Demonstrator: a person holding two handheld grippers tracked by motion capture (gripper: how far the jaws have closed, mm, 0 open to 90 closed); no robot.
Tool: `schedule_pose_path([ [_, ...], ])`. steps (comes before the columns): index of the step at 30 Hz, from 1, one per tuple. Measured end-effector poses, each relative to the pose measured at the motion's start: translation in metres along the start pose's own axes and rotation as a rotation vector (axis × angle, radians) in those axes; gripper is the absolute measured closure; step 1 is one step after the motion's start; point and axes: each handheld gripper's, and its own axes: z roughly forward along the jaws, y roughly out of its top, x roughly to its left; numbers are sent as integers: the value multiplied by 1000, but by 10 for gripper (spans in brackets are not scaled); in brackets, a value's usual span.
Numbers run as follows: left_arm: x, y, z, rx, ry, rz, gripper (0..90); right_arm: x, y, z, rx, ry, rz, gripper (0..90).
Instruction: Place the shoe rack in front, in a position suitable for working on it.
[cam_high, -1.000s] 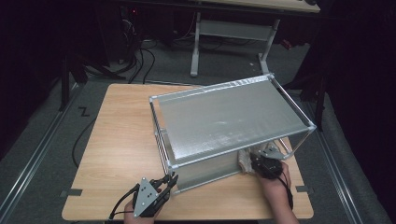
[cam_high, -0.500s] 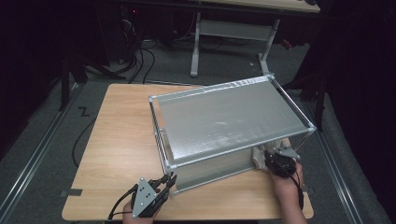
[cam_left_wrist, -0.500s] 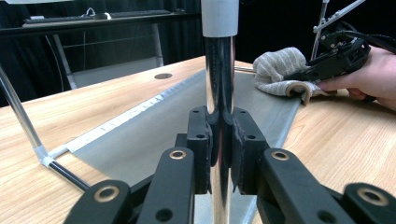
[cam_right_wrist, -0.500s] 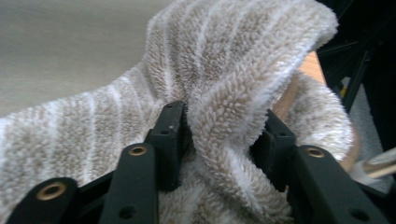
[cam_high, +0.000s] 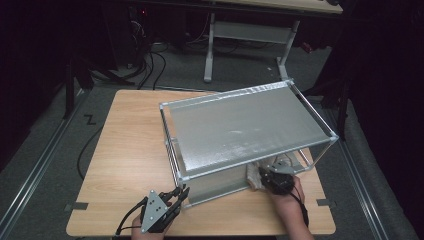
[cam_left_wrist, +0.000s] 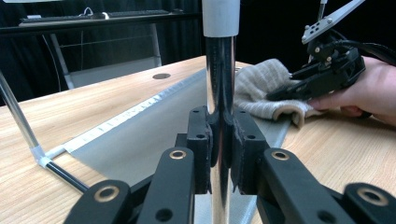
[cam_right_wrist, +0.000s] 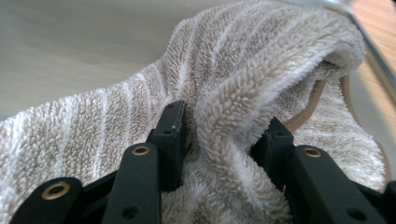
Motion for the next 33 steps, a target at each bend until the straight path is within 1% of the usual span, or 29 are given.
schedule_pose_path([
  [1, 0, 0, 0, -1, 0, -1, 795, 8, 2, 0, -4, 23, -21, 593],
  [2, 0, 0, 0, -1, 0, -4, 795, 14, 3, 0, -2, 29, -24, 592],
  [3, 0, 0, 0, 0, -1, -1, 795, 22, 5, -1, -7, 46, -46, 590],
  [4, 0, 0, 0, 0, 0, -3, 795, 27, 7, -1, -12, 58, -62, 589],
  [6, 0, 0, 0, -1, 1, -1, 795, 41, 10, -1, -10, 82, -66, 589],
  [7, 0, 0, 0, -1, 1, -2, 795, 50, 12, -1, -19, 93, -88, 589],
  [8, 0, 0, 0, -1, 2, -2, 795, 55, 13, -2, -16, 101, -97, 590],
  [10, 0, 0, 0, 0, 3, 3, 795, 69, 16, -1, -33, 125, -132, 590],
  [11, 0, 0, 0, 0, 3, 3, 795, 78, 18, -1, -33, 139, -139, 590],
  [12, 0, 0, 0, 0, 3, 5, 795, 83, 19, -2, -36, 148, -145, 590],
  [13, 0, 0, 0, 0, 4, 6, 794, 89, 21, -1, -44, 163, -166, 590],
  [14, 0, 0, 0, -1, 3, 7, 794, 95, 23, -2, -45, 175, -173, 590],
  [15, 0, 0, 0, -1, 3, 7, 794, 103, 25, -2, -55, 186, -195, 591],
  [16, 0, 0, 0, -1, 2, 7, 794, 110, 26, -2, -54, 197, -191, 592],
  [17, 0, 0, 0, 0, 2, 9, 794, 117, 27, -3, -57, 209, -199, 593],
  [18, 0, 0, 0, 1, 3, 10, 794, 122, 28, -3, -62, 218, -221, 593],
  [19, 0, 0, 0, 2, 3, 10, 794, 129, 29, -4, -73, 232, -231, 593],
  [20, 0, 0, 0, 1, 3, 9, 794, 136, 31, -5, -75, 246, -230, 593],
  [21, 0, 0, 0, 4, 4, 10, 794, 143, 33, -5, -92, 262, -263, 593],
  [22, 0, 0, 0, 2, 4, 9, 794, 153, 32, -10, -43, 273, -206, 593],
  [23, 0, 0, 0, 0, 5, 6, 793, 155, 34, -8, -77, 276, -265, 592],
  [24, -1, 0, 1, 0, 4, 1, 794, 156, 38, -2, -181, 294, -373, 592],
  [25, -1, 0, 0, 1, 4, 1, 793, 167, 36, -9, -106, 312, -282, 591],
  [26, -1, 0, 0, 2, 5, 3, 793, 174, 35, -12, -59, 325, -208, 591],
  [27, -1, 0, 0, 3, 5, 7, 793, 177, 36, -11, -85, 331, -239, 591],
  [29, 0, 0, 0, 3, 4, 14, 792, 180, 36, -11, -101, 332, -264, 591],
  [30, 0, 1, 0, 4, 4, 15, 792, 180, 37, -11, -101, 328, -266, 590],
  [33, 0, 0, 0, 3, 4, 14, 793, 177, 36, -10, -85, 337, -254, 591],
])
